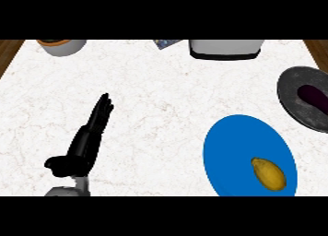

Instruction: Pick the eggplant from the plate and place it in the pan

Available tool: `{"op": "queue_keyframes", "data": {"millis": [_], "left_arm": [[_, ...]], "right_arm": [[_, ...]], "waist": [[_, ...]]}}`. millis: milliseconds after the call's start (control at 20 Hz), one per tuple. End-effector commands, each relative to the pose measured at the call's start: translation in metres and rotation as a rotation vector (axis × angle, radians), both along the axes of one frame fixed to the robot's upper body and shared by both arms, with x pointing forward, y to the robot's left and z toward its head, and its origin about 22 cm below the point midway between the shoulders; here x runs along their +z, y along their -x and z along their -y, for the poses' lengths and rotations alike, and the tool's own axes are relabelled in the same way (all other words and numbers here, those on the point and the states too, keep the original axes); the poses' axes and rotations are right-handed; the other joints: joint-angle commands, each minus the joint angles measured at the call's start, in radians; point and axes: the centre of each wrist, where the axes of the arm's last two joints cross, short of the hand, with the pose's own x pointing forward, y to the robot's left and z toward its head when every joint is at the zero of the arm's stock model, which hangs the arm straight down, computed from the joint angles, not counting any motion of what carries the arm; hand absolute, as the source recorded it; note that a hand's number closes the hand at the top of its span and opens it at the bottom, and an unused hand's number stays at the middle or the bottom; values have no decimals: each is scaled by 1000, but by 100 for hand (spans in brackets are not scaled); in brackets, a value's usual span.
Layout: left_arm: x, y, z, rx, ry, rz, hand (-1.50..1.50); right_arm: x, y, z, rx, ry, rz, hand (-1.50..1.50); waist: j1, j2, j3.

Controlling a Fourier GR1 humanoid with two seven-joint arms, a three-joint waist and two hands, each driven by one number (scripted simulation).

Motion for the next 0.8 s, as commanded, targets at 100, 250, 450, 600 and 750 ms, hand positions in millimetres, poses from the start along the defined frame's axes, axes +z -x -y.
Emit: {"op": "queue_keyframes", "data": {"millis": [100, 250, 450, 600, 750], "left_arm": [[13, -12, -18, 2, 17, 2, 0], [13, -3, -7, -5, 8, 17, 0], [12, 15, -15, -3, 3, -1, 0], [-5, 7, 6, 29, 3, 4, 0], [14, 4, -21, 11, -2, 12, 0]], "right_arm": [[-15, 26, 1, 18, 24, -33, -150], [-19, 21, -2, 4, 48, -29, -150], [-17, 31, -2, -11, 60, -56, -150], [-3, 19, 1, -17, 62, -83, -150], [-15, 38, 5, -21, 99, -77, -150]], "waist": [[-6, -2, -1], [3, 1, 0], [-3, -3, -1], [-4, -2, -1], [-1, -1, 0]]}}
